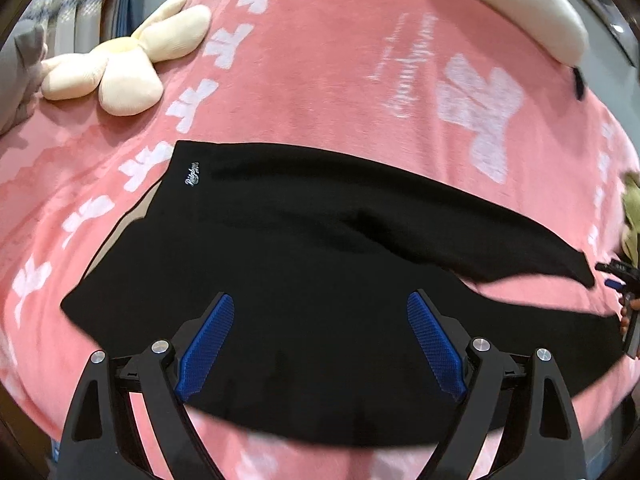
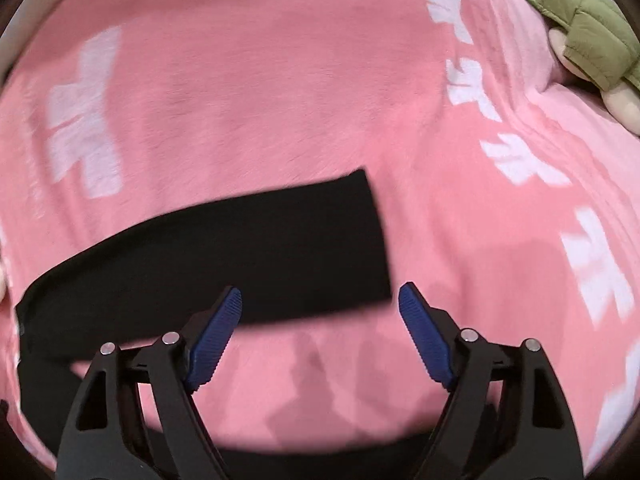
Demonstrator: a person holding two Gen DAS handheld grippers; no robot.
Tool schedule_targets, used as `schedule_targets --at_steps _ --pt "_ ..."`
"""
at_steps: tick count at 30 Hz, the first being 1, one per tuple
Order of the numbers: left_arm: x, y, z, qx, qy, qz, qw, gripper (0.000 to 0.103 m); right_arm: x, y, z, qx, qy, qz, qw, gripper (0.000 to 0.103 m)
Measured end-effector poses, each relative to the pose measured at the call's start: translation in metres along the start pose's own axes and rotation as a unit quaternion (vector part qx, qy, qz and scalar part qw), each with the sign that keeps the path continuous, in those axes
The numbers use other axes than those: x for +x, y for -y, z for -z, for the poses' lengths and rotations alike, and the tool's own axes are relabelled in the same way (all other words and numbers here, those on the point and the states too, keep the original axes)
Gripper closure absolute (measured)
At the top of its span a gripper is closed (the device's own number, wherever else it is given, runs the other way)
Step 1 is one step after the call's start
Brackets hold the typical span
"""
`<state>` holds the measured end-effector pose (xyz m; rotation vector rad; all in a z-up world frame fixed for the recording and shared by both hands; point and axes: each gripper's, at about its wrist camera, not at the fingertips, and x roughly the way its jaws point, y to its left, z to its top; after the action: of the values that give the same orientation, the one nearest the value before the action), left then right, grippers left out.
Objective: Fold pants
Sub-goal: 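Grasp the pant leg hem with the right tool while the left tool grasps the waistband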
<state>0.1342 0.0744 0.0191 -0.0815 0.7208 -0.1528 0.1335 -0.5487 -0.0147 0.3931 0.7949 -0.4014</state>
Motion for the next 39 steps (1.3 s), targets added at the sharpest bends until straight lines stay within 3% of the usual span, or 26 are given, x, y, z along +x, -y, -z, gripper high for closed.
schedule_targets --at_steps 6,11,13,16,18,19,20,21,22,23,24,29,33,36,39 --pt "0.070 -0.051 -0.066 -0.050 -0.013 -0.019 0.9985 0.017 0.067 0.001 -0.037 0.019 -0.033 -0.004 0.999 0.028" --pt "0.145 -0.124 -0.136 -0.108 -0.028 -0.082 0.9904 0.017 0.080 -0.005 -0.047 0.021 -0.022 -0.008 1.000 0.020" --pt "0.175 -0.149 -0.154 -0.133 -0.042 -0.113 0.9837 0.017 0.082 -0.009 -0.046 0.014 -0.020 -0.004 1.000 0.020" --pt "0.216 -0.181 -0.166 -0.188 -0.069 -0.123 0.9720 0.017 0.082 -0.015 -0.043 0.000 -0.014 0.000 1.000 0.023" --pt "0.238 -0.191 -0.168 -0.211 -0.091 -0.116 0.9663 0.018 0.081 -0.020 -0.040 -0.008 -0.009 -0.005 1.000 0.048" --pt "0.244 -0.192 -0.170 -0.208 -0.087 -0.122 0.9665 0.018 0.080 -0.024 -0.038 -0.010 -0.012 -0.011 1.000 0.055" --pt "0.245 -0.190 -0.172 -0.198 -0.074 -0.130 0.9688 0.026 0.081 -0.027 -0.036 -0.013 -0.016 -0.018 1.000 0.076" --pt "0.246 -0.187 -0.174 -0.185 -0.067 -0.133 0.9714 0.044 0.081 -0.029 -0.035 -0.015 -0.019 -0.022 0.999 0.085" --pt "0.246 -0.183 -0.177 -0.168 -0.066 -0.130 0.9749 0.053 0.081 -0.031 -0.034 -0.016 -0.019 -0.023 0.999 0.088" --pt "0.243 -0.181 -0.179 -0.160 -0.062 -0.130 0.9765 0.094 0.079 -0.035 -0.034 -0.021 -0.015 -0.020 0.999 0.090" --pt "0.237 -0.180 -0.183 -0.158 -0.060 -0.111 0.9793 0.101 0.074 -0.042 -0.034 -0.026 -0.005 -0.018 0.999 0.091" --pt "0.164 -0.189 -0.191 -0.185 -0.013 -0.047 0.9816 0.103 0.014 -0.066 -0.036 -0.030 0.073 -0.059 0.995 0.091" --pt "0.081 -0.187 -0.180 -0.170 0.008 0.015 0.9853 0.103 -0.068 -0.068 -0.023 -0.070 0.117 -0.097 0.986 0.091" --pt "0.027 -0.189 -0.155 -0.160 0.003 0.041 0.9862 0.103 -0.115 -0.059 0.002 -0.092 0.130 -0.099 0.982 0.091" --pt "-0.012 -0.191 -0.107 -0.147 -0.024 0.048 0.9876 0.103 -0.133 -0.039 0.037 -0.103 0.120 -0.090 0.983 0.091"
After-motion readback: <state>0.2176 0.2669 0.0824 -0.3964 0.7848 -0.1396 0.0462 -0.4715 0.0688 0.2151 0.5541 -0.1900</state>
